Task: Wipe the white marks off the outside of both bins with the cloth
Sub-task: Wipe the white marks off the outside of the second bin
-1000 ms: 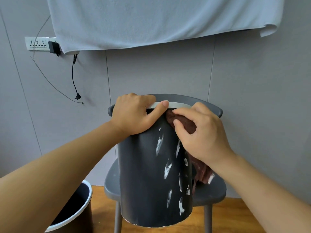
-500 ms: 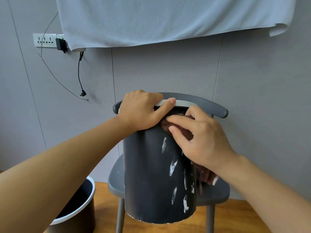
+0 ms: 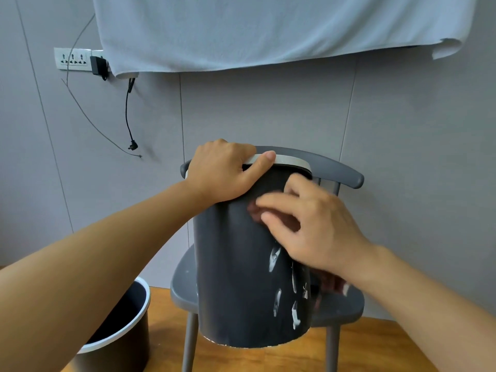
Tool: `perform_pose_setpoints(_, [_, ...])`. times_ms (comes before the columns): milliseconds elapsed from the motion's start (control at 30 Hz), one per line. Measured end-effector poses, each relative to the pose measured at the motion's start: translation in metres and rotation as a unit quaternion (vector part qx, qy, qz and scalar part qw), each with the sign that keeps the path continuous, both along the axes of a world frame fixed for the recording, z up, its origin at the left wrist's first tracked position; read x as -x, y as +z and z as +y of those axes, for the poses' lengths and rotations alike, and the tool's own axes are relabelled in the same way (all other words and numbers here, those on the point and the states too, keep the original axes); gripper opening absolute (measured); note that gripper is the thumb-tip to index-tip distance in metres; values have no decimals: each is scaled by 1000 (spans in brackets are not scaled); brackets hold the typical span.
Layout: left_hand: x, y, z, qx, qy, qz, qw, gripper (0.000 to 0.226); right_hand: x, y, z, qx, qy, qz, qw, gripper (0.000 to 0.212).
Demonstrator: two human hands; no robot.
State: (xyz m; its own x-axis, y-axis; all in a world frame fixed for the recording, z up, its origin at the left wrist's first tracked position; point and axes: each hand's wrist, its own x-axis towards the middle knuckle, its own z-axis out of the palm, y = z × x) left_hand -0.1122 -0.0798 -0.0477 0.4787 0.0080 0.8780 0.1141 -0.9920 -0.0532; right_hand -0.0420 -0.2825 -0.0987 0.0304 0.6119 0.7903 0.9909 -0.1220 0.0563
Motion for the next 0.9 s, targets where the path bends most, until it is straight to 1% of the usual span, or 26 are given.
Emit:
perform_pose_setpoints(100, [0, 0, 4, 2, 6, 7, 1000, 62, 12, -34, -14, 87, 56, -1, 995, 22])
perform_pose_setpoints(167, [1, 0, 3, -2, -3, 2, 1000, 61, 14, -44, -15, 98, 69, 14, 993, 24])
perform_pose_setpoints(233, [2, 1, 0, 1, 1, 5, 1000, 61, 10, -39, -10, 53, 68, 23, 996, 23])
perform_pose_setpoints(367, [2, 2, -2, -2, -1, 7, 1000, 62, -9, -9, 0, -83, 30, 91, 992, 22])
perform_pose_setpoints(433, [1, 2, -2, -8, 1, 10, 1000, 62, -13, -9, 0, -94, 22, 106, 990, 21])
perform_pose_setpoints(500, [0, 2, 0, 2, 10, 17, 1000, 62, -9, -24, -6, -61, 35, 97, 993, 19])
perform_pose_setpoints(633, [3, 1, 10, 29, 17, 14, 999, 63, 2, -63, -28, 55, 76, 83, 992, 20])
perform_pose_setpoints(700, [3, 1, 9, 29, 10, 15, 999, 62, 4, -69, -34, 86, 76, 63, 991, 19])
perform_pose_setpoints(733, [3, 1, 8, 29, 12, 18, 999, 62, 4, -67, -34, 88, 75, 56, 992, 18])
perform_pose_setpoints(800, [2, 2, 5, 31, 14, 22, 999, 62, 0, -55, -31, 53, 64, 77, 994, 19])
perform_pose_setpoints(900, [0, 4, 3, 22, 6, 24, 999, 63, -11, -35, -19, -41, 34, 124, 991, 24])
